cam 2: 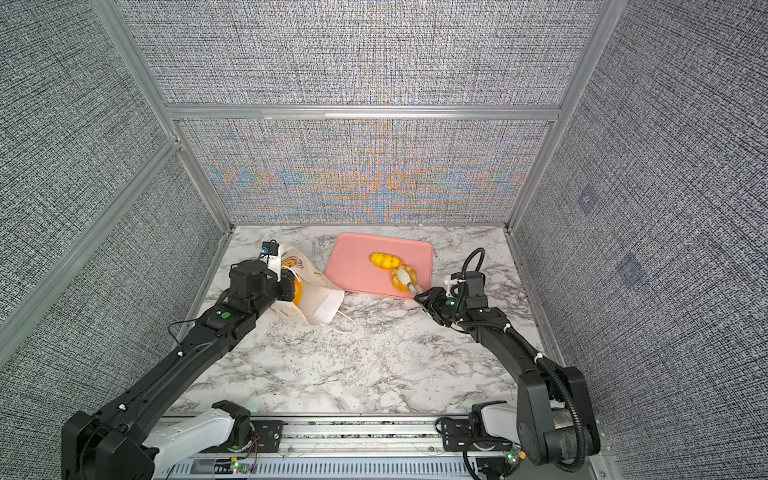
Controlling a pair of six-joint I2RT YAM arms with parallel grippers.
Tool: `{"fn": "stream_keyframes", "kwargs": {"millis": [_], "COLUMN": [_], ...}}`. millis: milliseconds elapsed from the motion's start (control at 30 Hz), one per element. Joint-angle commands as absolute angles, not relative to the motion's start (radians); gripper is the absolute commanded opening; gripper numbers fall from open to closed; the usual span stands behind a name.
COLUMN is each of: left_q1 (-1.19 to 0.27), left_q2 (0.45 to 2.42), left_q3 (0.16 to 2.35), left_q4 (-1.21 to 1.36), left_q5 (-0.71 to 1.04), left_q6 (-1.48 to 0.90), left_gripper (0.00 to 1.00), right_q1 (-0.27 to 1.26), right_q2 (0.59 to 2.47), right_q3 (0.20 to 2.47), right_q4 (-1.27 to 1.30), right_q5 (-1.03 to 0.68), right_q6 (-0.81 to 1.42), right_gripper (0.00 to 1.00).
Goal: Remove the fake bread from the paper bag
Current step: 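Open the tongs and draw the right gripper back from the tray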
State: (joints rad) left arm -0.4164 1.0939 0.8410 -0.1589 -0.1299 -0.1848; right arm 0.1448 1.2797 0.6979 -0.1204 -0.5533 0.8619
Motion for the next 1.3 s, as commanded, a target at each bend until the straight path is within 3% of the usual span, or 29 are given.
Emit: {"fn": "stream_keyframes", "kwargs": {"millis": [0, 433, 633, 900, 933, 967, 1067, 1133, 1267], "left_q1": [-0.414, -0.415, -0.414, -0.415, -0.415, -0.415, -0.415, -0.416, -0.416], "left_q2": [1.088, 1.085, 1.081, 1.074, 1.071, 1.069, 1.064, 1.065, 1.072], "left_q3": [0.835, 0.834, 0.826, 0.822, 0.823, 0.823, 0.821, 0.819, 0.815], "left_q4": [-0.150, -0.148, -0.146, -0.153, -0.154, -0.156, -0.155, -0.153, -0.148], "left_q5": [-0.124, -0.124, -0.126, -0.121, -0.124, -0.126, -0.132, -0.133, -0.129], "left_q6": [-0.196, -0.198, -0.199, -0.207, -0.206, -0.203, -0.198, -0.199, -0.201], "left_gripper": [0.00, 0.00, 0.00, 0.00, 0.00, 0.00, 0.00, 0.00, 0.00], "right_q1": [0.143, 0.161, 0.386, 0.611, 0.619, 0.622, 0.635, 0.635, 0.635], "right_q2": [1.283, 1.259, 1.295, 1.422, 1.432, 1.436, 1.443, 1.452, 1.479], "right_q3": [0.713, 0.708, 0.789, 0.864, 0.868, 0.870, 0.874, 0.871, 0.852], "right_q4": [-0.222, -0.287, -0.481, -0.609, -0.616, -0.620, -0.622, -0.612, -0.535], "right_q5": [-0.514, -0.511, -0.252, 0.103, 0.122, 0.138, 0.179, 0.188, 0.195], "right_q6": [0.782, 0.683, 0.524, 0.461, 0.456, 0.456, 0.449, 0.437, 0.400], "right_gripper": [0.52, 0.53, 0.58, 0.70, 0.82, 0.86, 0.87, 0.98, 0.98]}}
